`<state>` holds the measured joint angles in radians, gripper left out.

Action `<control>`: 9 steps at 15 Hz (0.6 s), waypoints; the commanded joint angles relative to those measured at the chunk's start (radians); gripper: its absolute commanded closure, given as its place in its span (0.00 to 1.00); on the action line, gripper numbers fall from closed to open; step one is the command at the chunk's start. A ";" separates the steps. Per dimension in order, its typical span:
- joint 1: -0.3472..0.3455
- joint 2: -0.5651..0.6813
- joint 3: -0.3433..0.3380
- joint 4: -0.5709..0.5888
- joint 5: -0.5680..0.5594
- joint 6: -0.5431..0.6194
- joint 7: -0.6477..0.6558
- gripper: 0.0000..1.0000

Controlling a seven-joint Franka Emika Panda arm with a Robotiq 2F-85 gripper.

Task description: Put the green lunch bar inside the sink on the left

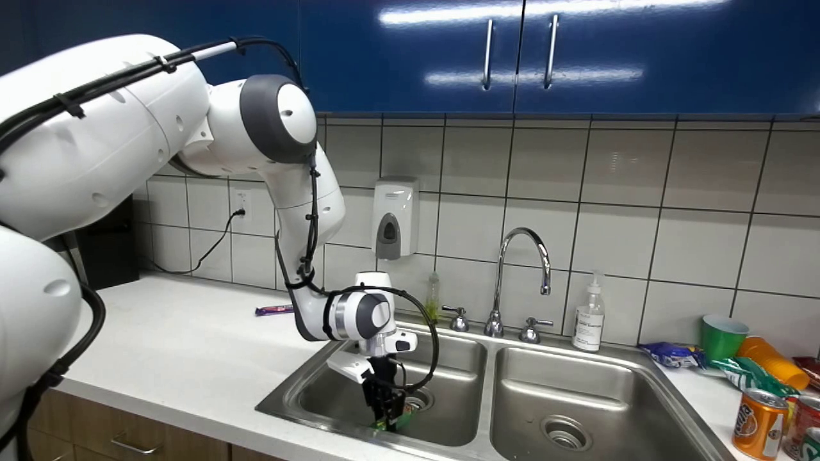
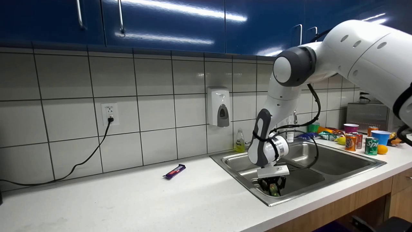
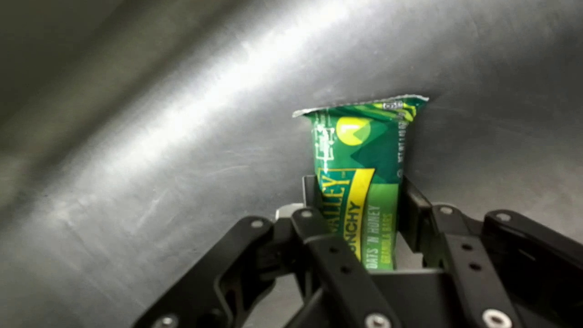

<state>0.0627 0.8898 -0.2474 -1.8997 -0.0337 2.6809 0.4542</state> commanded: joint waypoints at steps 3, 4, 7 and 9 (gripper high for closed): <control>-0.009 0.047 -0.005 0.073 0.025 -0.017 -0.018 0.33; -0.006 0.046 -0.009 0.075 0.025 -0.018 -0.014 0.32; 0.013 0.011 -0.027 0.053 0.020 -0.021 -0.004 0.10; 0.028 -0.035 -0.033 0.021 0.016 -0.025 -0.001 0.00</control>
<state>0.0658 0.9148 -0.2653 -1.8475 -0.0295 2.6774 0.4537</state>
